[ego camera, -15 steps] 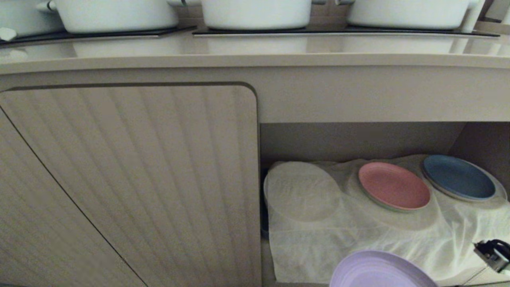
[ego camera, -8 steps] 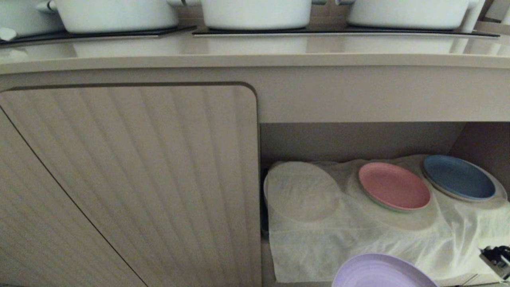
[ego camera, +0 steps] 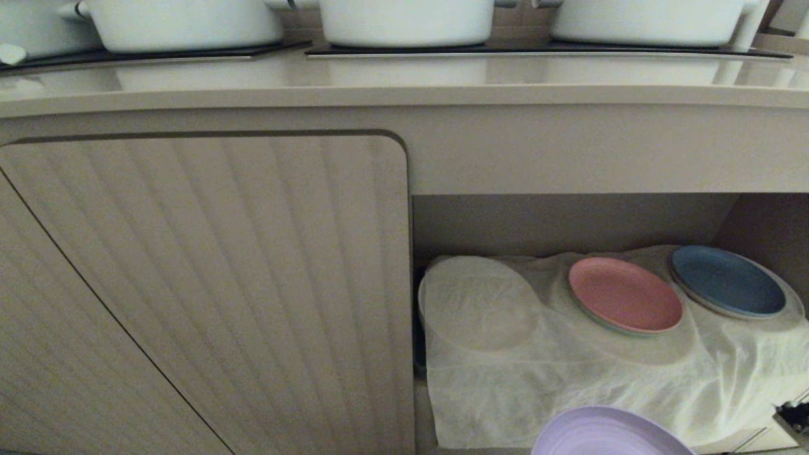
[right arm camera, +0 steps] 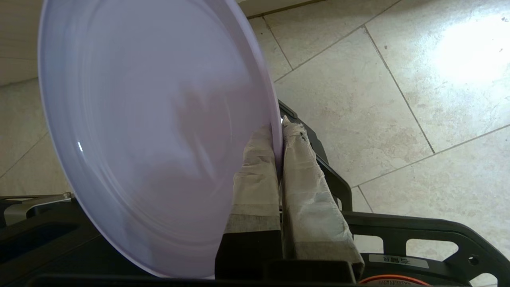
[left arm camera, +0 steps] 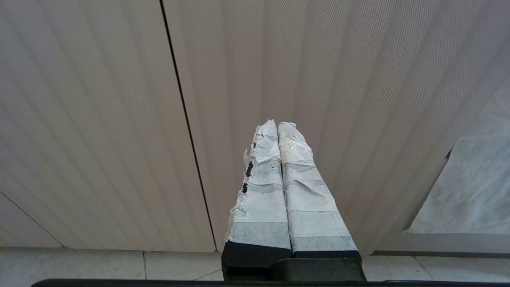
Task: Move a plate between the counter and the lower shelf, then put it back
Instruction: Put the plate
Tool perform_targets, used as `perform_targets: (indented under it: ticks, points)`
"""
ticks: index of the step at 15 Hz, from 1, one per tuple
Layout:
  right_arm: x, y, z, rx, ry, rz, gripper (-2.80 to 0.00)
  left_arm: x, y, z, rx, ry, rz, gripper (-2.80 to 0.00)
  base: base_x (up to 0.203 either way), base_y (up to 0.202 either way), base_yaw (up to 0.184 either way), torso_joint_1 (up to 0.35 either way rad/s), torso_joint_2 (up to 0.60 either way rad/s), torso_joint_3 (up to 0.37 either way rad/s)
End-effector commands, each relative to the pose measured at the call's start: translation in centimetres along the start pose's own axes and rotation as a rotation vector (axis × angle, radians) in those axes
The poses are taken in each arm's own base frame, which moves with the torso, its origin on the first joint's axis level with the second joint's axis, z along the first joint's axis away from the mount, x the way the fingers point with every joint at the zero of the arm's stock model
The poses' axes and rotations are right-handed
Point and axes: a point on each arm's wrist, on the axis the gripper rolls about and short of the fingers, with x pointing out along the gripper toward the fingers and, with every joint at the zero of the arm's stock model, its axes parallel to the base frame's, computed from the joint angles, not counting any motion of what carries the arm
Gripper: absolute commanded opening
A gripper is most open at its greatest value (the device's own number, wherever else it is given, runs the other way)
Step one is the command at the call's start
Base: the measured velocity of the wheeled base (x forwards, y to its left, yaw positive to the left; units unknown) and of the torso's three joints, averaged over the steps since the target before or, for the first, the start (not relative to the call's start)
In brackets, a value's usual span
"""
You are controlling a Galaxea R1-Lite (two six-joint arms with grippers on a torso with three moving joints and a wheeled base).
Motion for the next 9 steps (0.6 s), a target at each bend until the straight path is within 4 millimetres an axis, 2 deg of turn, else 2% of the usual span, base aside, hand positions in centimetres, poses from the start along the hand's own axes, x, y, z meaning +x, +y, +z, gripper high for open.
perform_targets:
  ticks: [1, 9]
  points:
    - [-0.11, -0.03, -0.07, 0.002, -0.006, 0.005, -2.80, 0.01, 0.00, 0.01, 0.000, 0.000, 0.001, -2.80, 0.000, 0.000, 0.000, 0.000, 0.00, 0.000]
    - [-0.09, -0.17, -0.33, 0.002, -0.003, 0.004, -2.80, 0.01, 0.00, 0.01, 0.000, 0.000, 0.001, -2.80, 0.000, 0.000, 0.000, 0.000, 0.00, 0.000]
